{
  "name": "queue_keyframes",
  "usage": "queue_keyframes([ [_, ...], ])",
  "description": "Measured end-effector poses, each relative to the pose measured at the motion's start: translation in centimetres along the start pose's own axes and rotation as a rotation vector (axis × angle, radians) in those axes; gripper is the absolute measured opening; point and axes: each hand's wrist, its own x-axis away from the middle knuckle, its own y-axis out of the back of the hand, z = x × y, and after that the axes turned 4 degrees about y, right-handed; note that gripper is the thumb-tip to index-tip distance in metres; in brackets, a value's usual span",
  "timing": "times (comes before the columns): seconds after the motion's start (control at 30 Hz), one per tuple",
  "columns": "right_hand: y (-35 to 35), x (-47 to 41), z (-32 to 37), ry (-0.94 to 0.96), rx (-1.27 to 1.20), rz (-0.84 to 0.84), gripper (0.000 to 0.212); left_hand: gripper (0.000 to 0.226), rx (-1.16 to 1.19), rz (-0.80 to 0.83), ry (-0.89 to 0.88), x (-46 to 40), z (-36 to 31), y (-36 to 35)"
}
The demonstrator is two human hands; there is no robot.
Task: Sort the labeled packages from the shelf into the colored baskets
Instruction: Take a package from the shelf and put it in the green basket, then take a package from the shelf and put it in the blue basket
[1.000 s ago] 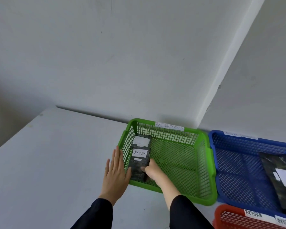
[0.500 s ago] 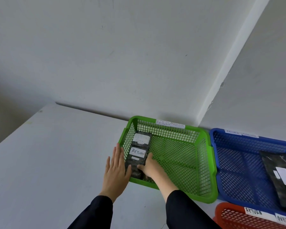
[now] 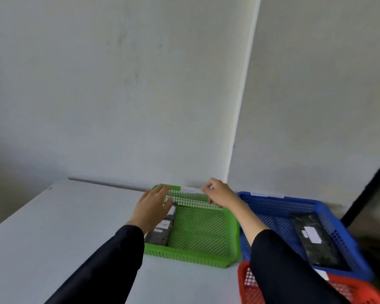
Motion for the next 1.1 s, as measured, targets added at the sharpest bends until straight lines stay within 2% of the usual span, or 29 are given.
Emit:
queue_keyframes([
  [0.17,10.6,6.7,-0.7,0.062,-0.009,-0.231,0.021,0.039,-0.015,-0.099,-0.167,0.4,-10.0,4.6],
  [0.43,26.0,21.7,-6.0,0.105,0.161,-0.491,0.012,0.033,0.021,-0.253,-0.46,5.3,-30.0,7.7],
  [0.8,41.3,45.0,-17.8,0.042,0.343,-0.704,0.015,0.028,0.159,-0.254,-0.684,13.7,-56.1,3.7],
  [0.9,44.7,48.5,-20.6,0.063,0.362,-0.764,0.014,0.029,0.145,-0.25,-0.772,14.5,-61.6,2.7],
  [1.1,52.1,50.8,-26.8,0.1,0.384,-0.881,0.011,0.037,0.058,-0.382,-0.941,12.5,-71.5,0.9],
])
